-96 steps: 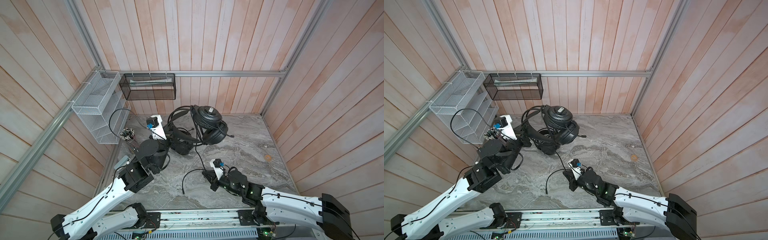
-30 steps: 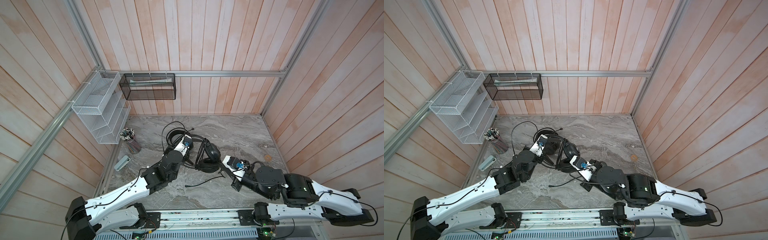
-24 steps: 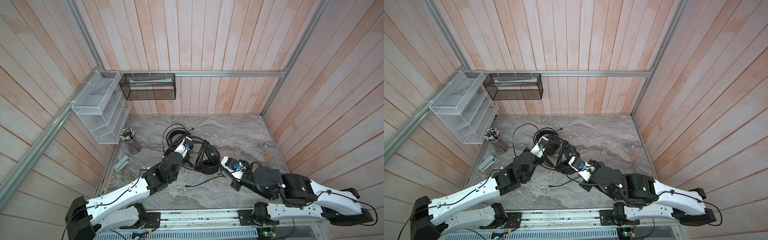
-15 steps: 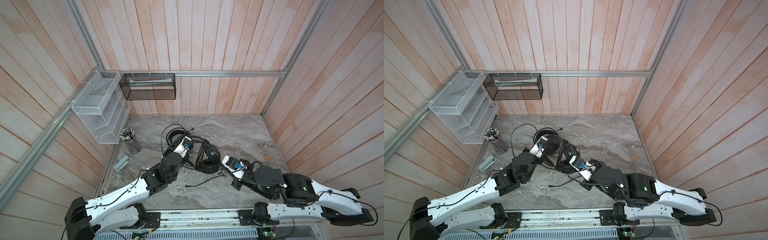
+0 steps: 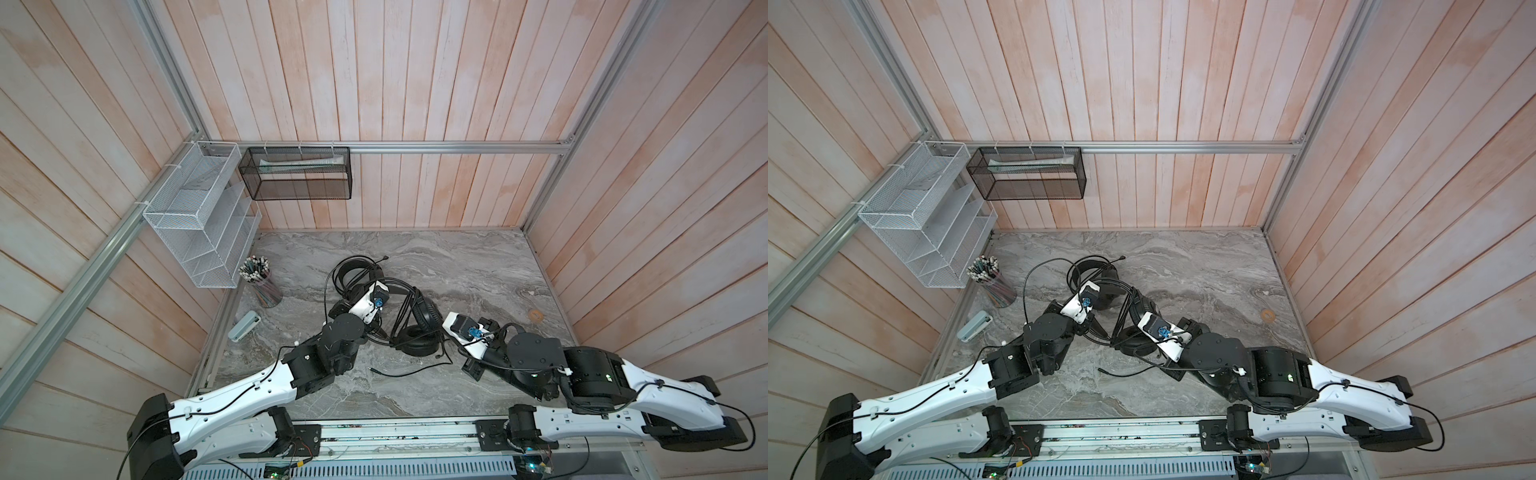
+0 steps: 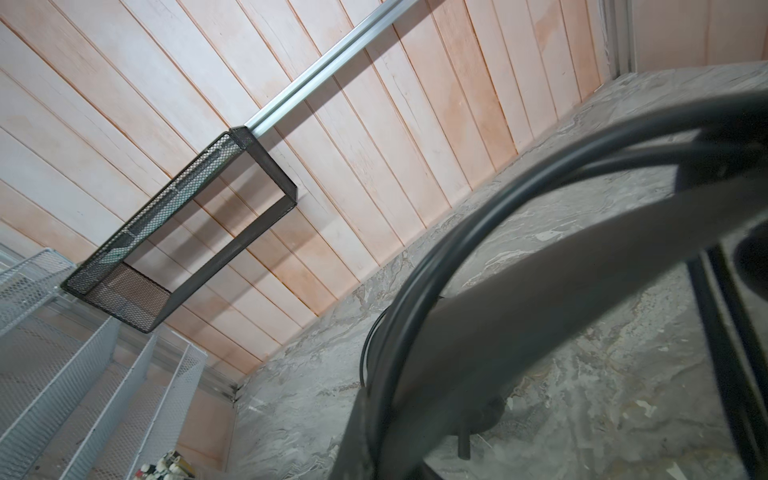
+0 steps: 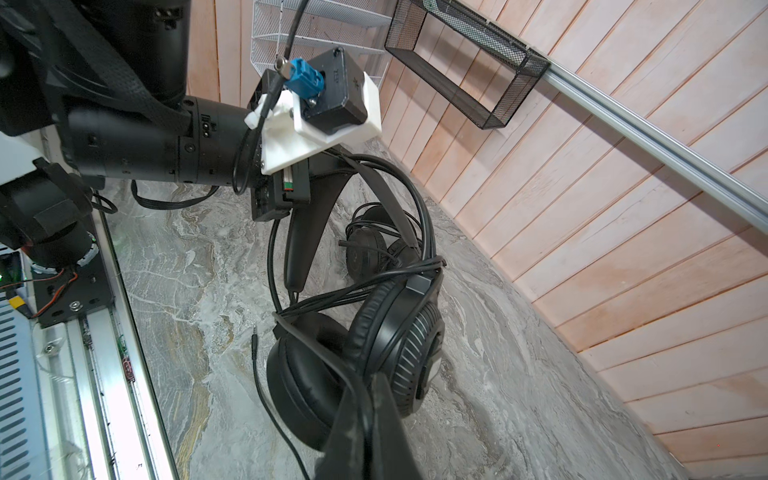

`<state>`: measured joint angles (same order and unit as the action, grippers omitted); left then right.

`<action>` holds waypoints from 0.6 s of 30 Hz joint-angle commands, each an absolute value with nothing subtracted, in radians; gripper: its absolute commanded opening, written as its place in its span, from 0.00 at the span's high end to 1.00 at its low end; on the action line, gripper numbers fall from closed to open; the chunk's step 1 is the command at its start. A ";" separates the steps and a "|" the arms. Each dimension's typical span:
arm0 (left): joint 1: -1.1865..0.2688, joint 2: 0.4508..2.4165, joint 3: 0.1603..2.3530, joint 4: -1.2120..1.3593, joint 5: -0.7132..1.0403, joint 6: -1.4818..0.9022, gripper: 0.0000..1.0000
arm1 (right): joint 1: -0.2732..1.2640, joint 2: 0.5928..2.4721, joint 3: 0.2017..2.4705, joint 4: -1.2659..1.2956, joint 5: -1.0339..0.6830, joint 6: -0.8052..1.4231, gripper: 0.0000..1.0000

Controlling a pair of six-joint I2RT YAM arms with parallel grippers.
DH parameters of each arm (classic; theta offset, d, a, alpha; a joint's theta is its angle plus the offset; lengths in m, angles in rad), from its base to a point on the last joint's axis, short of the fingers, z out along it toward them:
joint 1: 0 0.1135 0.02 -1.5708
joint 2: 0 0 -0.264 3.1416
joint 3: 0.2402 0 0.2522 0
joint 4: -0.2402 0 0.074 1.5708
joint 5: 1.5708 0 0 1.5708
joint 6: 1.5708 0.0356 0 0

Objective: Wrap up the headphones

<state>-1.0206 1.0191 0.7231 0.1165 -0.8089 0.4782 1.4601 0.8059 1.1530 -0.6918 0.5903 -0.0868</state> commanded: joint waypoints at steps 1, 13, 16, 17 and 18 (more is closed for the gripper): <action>-1.011 1.003 0.674 0.092 -0.939 0.655 1.00 | 1.464 0.767 1.231 -0.588 0.656 -0.085 1.00; -0.999 0.970 0.634 0.131 -0.968 0.725 1.00 | 1.465 0.794 1.223 -0.607 0.625 -0.058 1.00; -1.007 0.953 0.613 0.142 -0.953 0.750 1.00 | 1.464 0.779 1.231 -0.613 0.634 -0.063 1.00; -1.011 0.952 0.605 0.150 -0.951 0.763 1.00 | 1.463 0.776 1.232 -0.618 0.638 -0.064 1.00; -1.014 0.954 0.600 0.156 -0.953 0.772 1.00 | 1.464 0.777 1.232 -0.624 0.640 -0.065 1.00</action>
<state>-1.0210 0.9527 0.6483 0.2256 -0.8955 0.6376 1.4620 0.8364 1.1530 -0.7052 0.5755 -0.0784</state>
